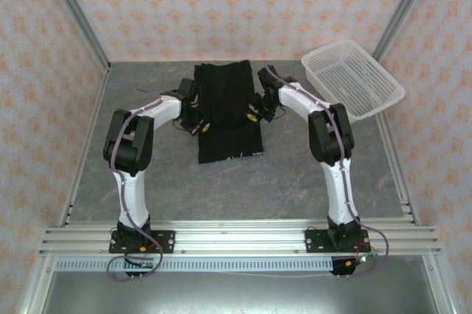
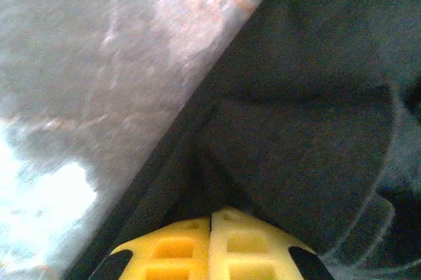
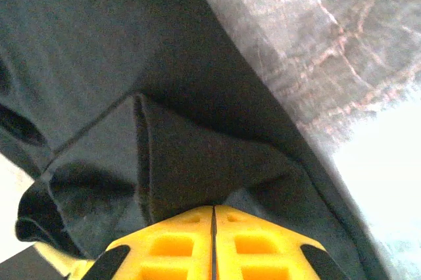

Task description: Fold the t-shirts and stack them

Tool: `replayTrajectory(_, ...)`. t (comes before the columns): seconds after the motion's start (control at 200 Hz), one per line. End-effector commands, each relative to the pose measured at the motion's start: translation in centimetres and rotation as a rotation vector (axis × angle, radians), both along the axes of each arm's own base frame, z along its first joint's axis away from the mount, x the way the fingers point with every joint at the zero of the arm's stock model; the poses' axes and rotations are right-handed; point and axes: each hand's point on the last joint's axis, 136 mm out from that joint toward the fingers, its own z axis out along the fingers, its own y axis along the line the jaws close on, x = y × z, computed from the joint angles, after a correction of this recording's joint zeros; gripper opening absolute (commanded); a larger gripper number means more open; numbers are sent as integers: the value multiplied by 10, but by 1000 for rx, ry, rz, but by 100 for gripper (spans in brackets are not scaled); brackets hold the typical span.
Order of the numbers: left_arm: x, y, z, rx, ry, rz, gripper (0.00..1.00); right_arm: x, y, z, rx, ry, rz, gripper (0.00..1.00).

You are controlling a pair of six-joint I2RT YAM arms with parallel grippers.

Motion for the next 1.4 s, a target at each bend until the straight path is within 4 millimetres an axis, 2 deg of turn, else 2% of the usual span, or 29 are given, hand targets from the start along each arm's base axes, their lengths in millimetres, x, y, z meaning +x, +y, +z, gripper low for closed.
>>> replayTrajectory(0.0, 19, 18, 12, 49, -19, 11, 0, 15, -7, 0, -2, 14, -51, 9)
replayTrajectory(0.145, 36, 24, 16, 56, -16, 31, 0, 37, -11, -4, 27, 11, -106, 10)
replayTrajectory(0.315, 46, 34, 5, 62, 22, 35, 2, 50, -11, -6, 51, 18, -134, 15)
replayTrajectory(0.39, 50, 41, 19, 82, -11, 30, 6, 50, -15, 7, 30, -16, -119, 15)
replayTrajectory(0.465, 44, 49, 41, 112, -55, 30, 19, 45, -23, 26, 0, -70, -110, 17)
replayTrajectory(0.55, 21, 53, 59, 119, -85, 38, 36, 30, -33, 47, -17, -117, -103, 21)
replayTrajectory(0.596, 2, 52, 59, 112, -78, 42, 41, 17, -37, 53, -15, -132, -105, 26)
replayTrajectory(0.636, -19, 47, 67, 101, -85, 33, 44, 2, -42, 56, -14, -139, -108, 33)
replayTrajectory(0.731, -77, 30, 53, 76, -12, 1, 47, -39, -48, 55, -17, -124, -82, 46)
replayTrajectory(0.806, -119, 16, 40, 36, 41, 9, 53, -74, -48, 46, -2, -92, -54, 54)
replayTrajectory(0.926, -158, -7, 22, -46, 71, 54, 60, -115, -38, 35, 44, -49, 2, 61)
replayTrajectory(1.026, -170, -14, 9, -57, 99, 67, 62, -136, -29, 26, 79, -11, 32, 64)
replayTrajectory(1.121, -164, -16, 2, -68, 87, 89, 62, -146, -29, 16, 75, 15, 38, 65)
replayTrajectory(1.291, -144, -21, 0, -68, 54, 111, 61, -148, -30, -4, 61, 48, 26, 64)
replayTrajectory(1.396, -135, -22, 4, -67, 30, 123, 60, -141, -27, -11, 53, 51, 20, 61)
